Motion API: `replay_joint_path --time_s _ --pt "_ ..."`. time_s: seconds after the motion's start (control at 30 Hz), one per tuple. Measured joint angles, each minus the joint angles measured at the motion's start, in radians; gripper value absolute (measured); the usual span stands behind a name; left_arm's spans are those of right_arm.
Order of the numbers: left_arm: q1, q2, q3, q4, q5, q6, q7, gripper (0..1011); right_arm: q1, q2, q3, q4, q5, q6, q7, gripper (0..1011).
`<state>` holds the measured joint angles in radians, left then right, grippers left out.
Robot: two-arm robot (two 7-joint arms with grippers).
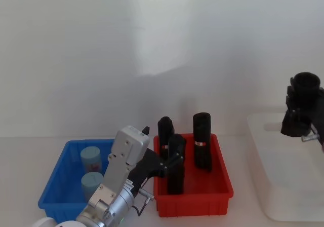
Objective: Pick the cotton swabs from the blue box and place them into the white box.
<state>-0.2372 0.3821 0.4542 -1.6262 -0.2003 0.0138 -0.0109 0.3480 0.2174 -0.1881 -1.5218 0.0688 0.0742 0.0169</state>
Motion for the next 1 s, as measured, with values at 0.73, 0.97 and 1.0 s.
replay_joint_path --time_s 0.73,0.97,1.0 --pt "0.0 0.0 0.0 0.0 0.0 0.0 0.0 1003 0.08 0.01 0.04 0.237 0.12 -0.084 0.085 391" --pt "0.0 0.0 0.0 0.0 0.0 0.0 0.0 1003 0.109 0.004 0.038 0.286 0.126 -0.101 0.113 586" --pt "0.0 0.0 0.0 0.0 0.0 0.0 0.0 1003 0.111 0.004 0.038 0.291 0.126 -0.103 0.116 629"
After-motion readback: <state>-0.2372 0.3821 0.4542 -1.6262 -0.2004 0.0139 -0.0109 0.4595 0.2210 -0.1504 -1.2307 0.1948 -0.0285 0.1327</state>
